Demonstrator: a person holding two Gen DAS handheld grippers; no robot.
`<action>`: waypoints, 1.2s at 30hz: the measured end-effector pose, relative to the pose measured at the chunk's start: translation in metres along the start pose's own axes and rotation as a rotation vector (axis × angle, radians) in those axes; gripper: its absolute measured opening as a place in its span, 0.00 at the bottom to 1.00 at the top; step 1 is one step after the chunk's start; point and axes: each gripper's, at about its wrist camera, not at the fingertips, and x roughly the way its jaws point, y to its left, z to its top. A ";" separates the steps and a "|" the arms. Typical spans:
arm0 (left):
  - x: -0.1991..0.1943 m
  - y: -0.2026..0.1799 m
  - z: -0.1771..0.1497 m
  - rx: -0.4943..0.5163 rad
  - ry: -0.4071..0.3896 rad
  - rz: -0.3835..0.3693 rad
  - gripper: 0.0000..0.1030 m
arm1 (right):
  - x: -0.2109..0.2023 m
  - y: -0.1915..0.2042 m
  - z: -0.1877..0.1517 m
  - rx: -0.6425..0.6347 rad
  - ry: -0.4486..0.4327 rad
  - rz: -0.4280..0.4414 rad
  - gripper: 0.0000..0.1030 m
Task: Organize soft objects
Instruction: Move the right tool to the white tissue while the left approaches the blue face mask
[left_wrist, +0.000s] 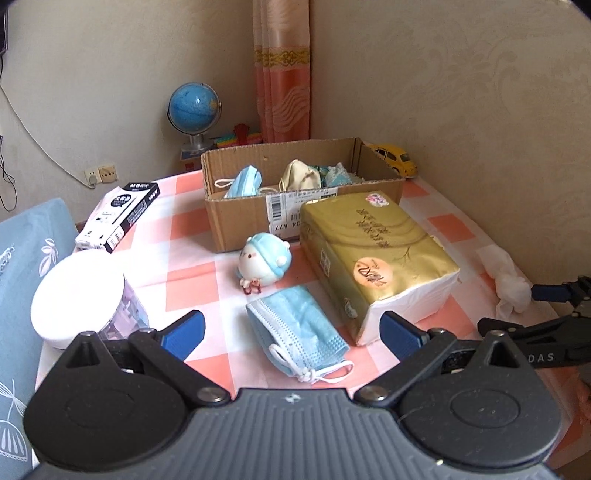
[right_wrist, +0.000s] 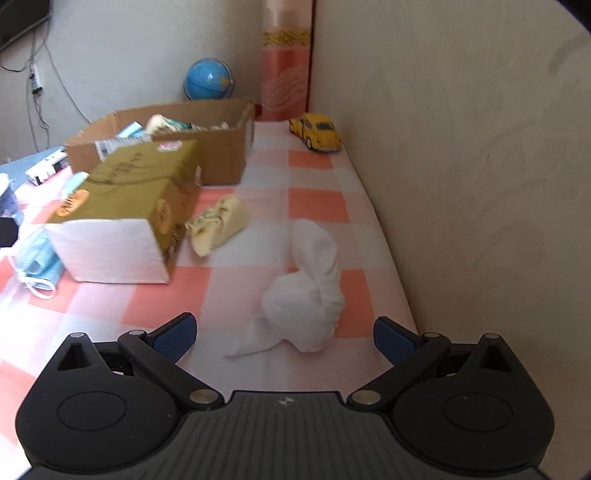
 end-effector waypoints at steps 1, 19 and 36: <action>0.001 0.001 0.000 -0.002 0.003 0.000 0.98 | 0.003 0.000 -0.001 0.002 0.005 0.003 1.00; 0.045 0.014 -0.012 -0.058 0.096 -0.002 0.98 | 0.003 0.003 -0.002 0.024 -0.008 -0.013 1.00; 0.056 0.023 -0.011 -0.024 0.049 0.046 0.80 | -0.002 0.004 -0.010 0.016 -0.041 -0.007 1.00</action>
